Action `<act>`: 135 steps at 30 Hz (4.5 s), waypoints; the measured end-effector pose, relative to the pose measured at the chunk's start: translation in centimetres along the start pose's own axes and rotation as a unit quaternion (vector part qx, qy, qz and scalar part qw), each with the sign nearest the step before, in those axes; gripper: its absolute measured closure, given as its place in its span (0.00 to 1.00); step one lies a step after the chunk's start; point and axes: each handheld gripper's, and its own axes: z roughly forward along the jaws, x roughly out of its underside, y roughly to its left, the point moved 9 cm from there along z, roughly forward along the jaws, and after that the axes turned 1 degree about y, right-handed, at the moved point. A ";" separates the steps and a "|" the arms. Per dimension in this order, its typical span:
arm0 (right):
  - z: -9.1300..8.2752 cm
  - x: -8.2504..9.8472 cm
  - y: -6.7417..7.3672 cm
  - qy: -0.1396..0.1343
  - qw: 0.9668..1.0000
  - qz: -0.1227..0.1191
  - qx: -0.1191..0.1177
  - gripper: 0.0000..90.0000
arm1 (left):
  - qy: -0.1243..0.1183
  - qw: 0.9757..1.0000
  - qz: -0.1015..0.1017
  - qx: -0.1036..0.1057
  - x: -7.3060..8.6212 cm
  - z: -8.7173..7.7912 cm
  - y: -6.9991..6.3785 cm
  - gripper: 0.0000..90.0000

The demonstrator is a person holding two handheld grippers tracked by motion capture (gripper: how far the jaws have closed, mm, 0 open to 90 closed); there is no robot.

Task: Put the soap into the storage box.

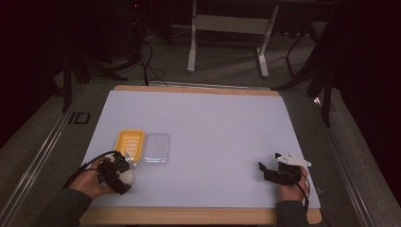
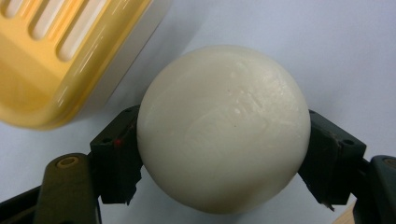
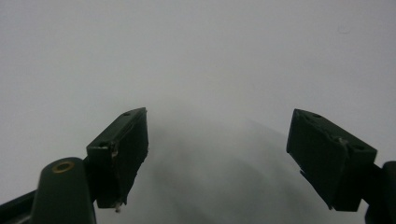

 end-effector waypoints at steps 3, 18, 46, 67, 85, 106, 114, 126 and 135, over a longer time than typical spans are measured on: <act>0.0 0.0 0.0 0.000 1.000 0.000 0.000 0.23 | -0.003 1.000 -0.006 -0.001 0.3 -0.2 0.2 0.27; 0.0 0.0 0.0 0.001 1.000 -0.003 0.002 0.23 | -0.013 1.000 -0.018 0.005 1.3 -0.9 0.8 0.27; 0.0 0.0 0.0 0.001 1.000 -0.003 0.001 0.23 | -0.035 0.999 -0.028 -0.001 1.8 -4.1 2.5 0.27; 0.0 0.0 0.0 0.001 1.000 -0.003 0.001 0.23 | -0.034 0.999 -0.028 0.003 1.1 -4.8 3.4 0.27; 0.0 0.0 0.0 0.001 1.000 -0.003 0.000 0.23 | -0.051 0.998 -0.033 0.012 -0.1 -5.5 4.4 0.27; 0.1 0.0 0.0 0.002 1.000 -0.003 -0.001 0.23 | -0.066 0.997 -0.030 0.014 -1.8 -6.4 5.2 0.27; 0.1 0.0 0.0 0.003 1.000 -0.004 -0.001 0.23 | -0.068 0.997 -0.034 0.010 -2.4 -6.4 5.6 0.27; 0.1 0.0 0.0 0.003 1.000 -0.004 -0.001 0.23 | -0.067 0.997 -0.048 -0.004 -3.2 -6.1 6.6 0.27; 0.1 0.0 0.0 0.004 1.000 -0.004 -0.001 0.23 | -0.067 0.996 -0.062 -0.015 -3.9 -5.8 7.3 0.27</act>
